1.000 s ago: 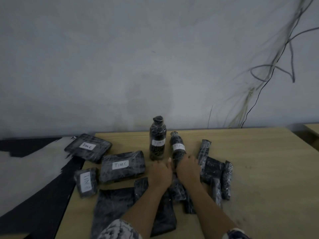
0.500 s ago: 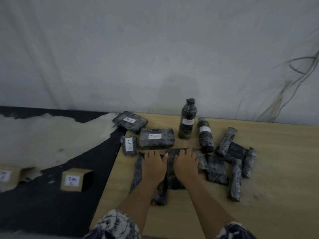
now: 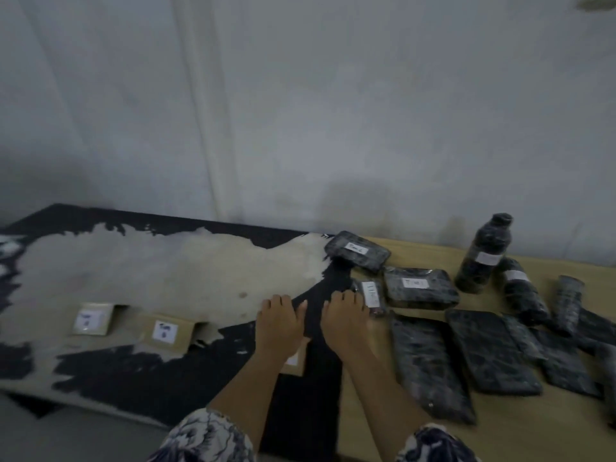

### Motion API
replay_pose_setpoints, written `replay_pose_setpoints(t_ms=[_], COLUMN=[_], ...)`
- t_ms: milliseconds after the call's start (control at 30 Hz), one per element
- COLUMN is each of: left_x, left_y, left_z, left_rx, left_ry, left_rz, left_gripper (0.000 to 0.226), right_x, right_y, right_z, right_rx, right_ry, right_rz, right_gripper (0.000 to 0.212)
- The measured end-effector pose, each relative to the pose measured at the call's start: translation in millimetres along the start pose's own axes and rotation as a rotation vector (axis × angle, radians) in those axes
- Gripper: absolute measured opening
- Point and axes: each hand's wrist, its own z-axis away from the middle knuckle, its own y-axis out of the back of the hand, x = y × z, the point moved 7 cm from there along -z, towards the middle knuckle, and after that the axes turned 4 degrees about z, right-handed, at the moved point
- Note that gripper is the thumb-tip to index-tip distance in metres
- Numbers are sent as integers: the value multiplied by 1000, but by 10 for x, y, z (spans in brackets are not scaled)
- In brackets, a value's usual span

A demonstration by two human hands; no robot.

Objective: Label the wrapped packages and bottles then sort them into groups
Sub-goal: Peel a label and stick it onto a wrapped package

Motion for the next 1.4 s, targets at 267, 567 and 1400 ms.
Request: replay_pose_setpoints(t_ms=[267, 567, 1400], left_x=[-1507, -3047, -7031], left_y=[549, 775, 1555], left_z=[-255, -879, -1272], left_rx=[-22, 9, -113], left_ry=[68, 159, 452], left_rz=[-76, -43, -126], left_gripper=[48, 67, 24], right_x=[-1736, -3257, -7216], right_y=[-391, -967, -2156], right_z=[79, -498, -343], right_rx=[-37, -96, -603], right_ry=[176, 305, 338], right_rz=[-64, -94, -299], right_gripper=[19, 27, 22])
